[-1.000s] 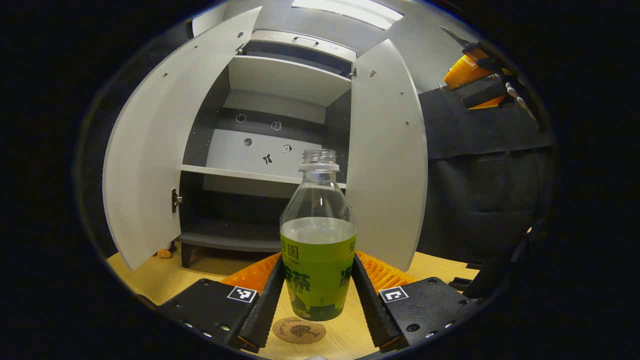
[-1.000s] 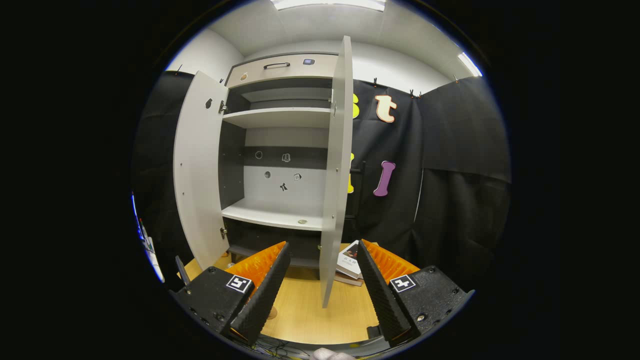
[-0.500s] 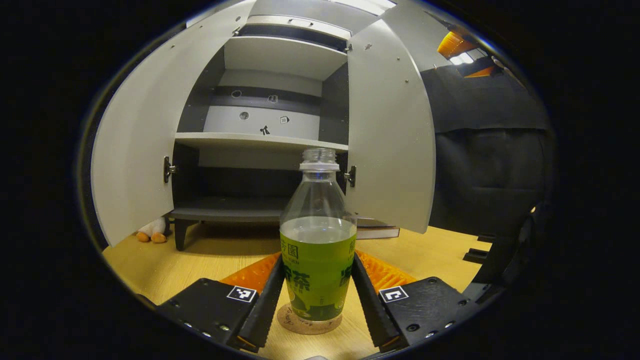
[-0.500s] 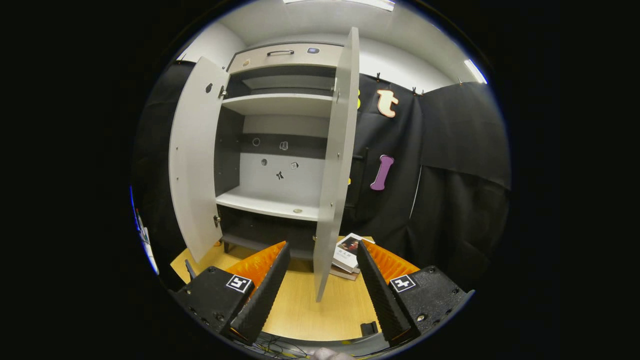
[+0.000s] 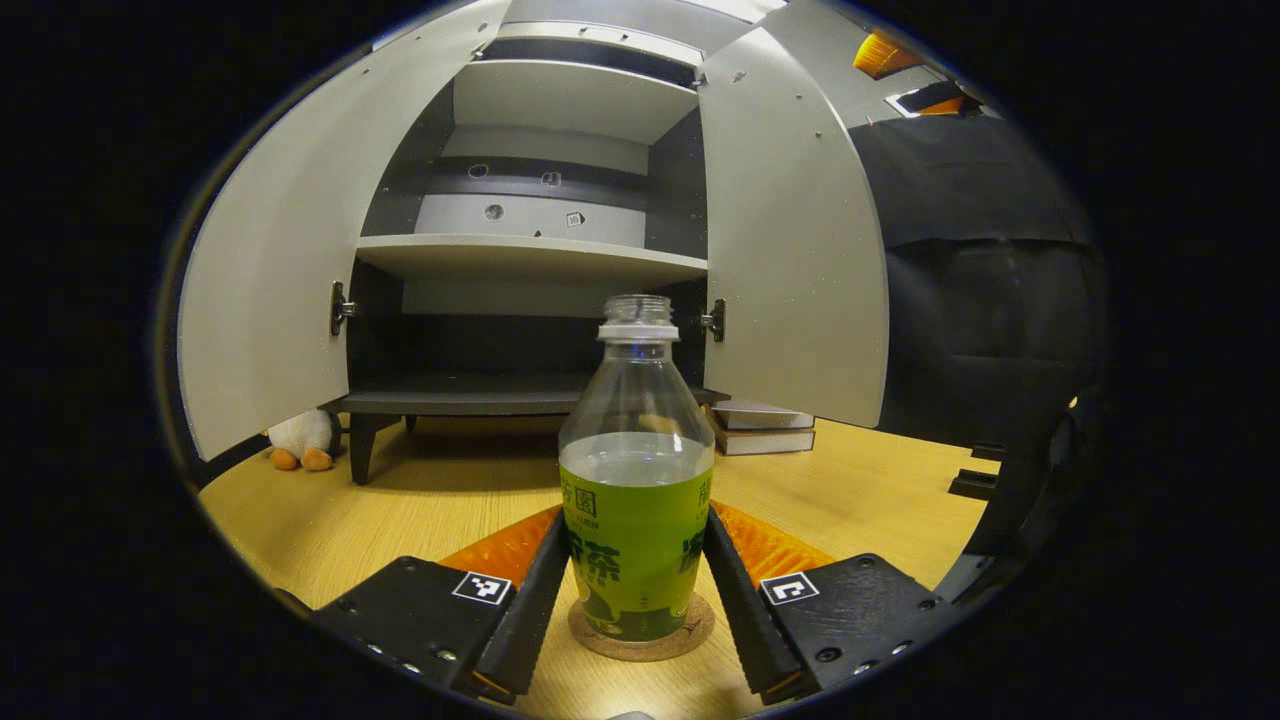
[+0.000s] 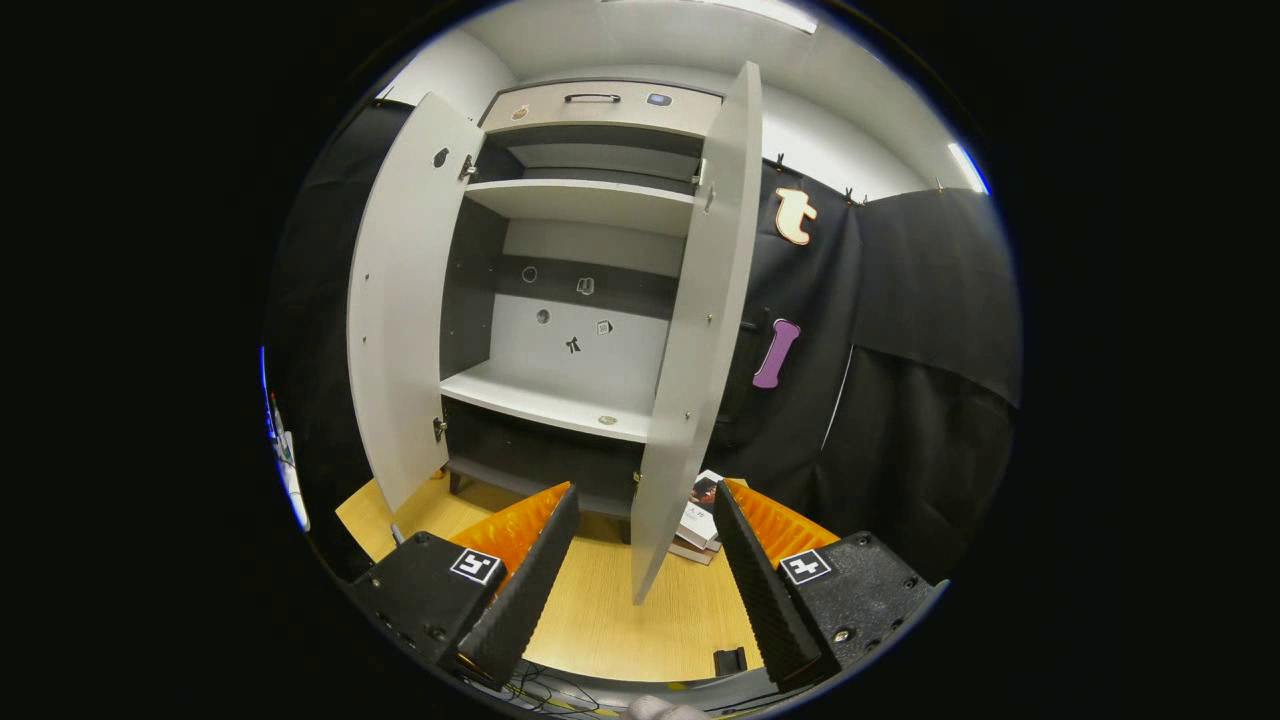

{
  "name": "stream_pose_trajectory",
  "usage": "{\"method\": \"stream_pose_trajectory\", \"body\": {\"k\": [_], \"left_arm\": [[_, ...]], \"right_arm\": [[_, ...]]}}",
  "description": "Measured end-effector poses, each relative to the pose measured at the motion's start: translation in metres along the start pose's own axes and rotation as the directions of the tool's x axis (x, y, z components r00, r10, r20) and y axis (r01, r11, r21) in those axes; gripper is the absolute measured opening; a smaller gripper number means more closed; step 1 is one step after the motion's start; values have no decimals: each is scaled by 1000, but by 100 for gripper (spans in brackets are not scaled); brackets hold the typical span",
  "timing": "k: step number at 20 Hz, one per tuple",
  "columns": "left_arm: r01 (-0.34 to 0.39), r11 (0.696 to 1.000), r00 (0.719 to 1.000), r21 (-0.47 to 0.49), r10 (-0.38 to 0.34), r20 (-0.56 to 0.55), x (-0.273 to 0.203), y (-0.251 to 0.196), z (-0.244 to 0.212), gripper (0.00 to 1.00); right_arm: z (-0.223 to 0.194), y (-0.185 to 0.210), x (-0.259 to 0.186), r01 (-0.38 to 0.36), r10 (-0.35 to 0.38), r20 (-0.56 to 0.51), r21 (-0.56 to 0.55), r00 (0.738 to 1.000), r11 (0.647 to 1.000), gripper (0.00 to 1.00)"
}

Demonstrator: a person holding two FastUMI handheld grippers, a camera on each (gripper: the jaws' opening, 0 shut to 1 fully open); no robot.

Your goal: Grasp the bottle in the cabinet with the left hand and place it on the coaster, then close the right door with the right hand and the left door with the left hand.

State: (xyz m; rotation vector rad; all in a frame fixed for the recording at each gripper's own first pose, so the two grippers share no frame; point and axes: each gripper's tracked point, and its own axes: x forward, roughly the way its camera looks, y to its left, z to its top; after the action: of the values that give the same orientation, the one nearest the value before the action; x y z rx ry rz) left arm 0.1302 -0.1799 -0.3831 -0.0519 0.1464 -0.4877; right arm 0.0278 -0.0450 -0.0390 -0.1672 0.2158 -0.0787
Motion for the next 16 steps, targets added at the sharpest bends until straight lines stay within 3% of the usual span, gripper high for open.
{"method": "stream_pose_trajectory", "body": {"k": [3,6,11,12,13,16], "left_arm": [[9,1000,1000,-25,-9,-14,-2,-4,1,77],[-19,999,999,-45,18,-33,-3,-3,8,98],[-91,995,995,-34,93,39,-14,5,70,96],[-107,994,993,-23,108,49,-17,8,85,92],[-118,993,991,-15,119,57,-21,10,99,96],[-127,992,990,-6,127,57,-34,11,143,96]], "right_arm": [[-1,0,-1,-9,9,-9,4,1000,1000,84],[4,1,-3,-8,8,9,10,1000,1000,84],[12,-1,-12,3,-5,49,39,999,999,84],[13,-6,-19,4,-7,58,46,998,999,84],[14,-7,-23,5,-8,65,50,998,999,84],[20,-8,-28,3,-9,92,63,996,998,84]]}}
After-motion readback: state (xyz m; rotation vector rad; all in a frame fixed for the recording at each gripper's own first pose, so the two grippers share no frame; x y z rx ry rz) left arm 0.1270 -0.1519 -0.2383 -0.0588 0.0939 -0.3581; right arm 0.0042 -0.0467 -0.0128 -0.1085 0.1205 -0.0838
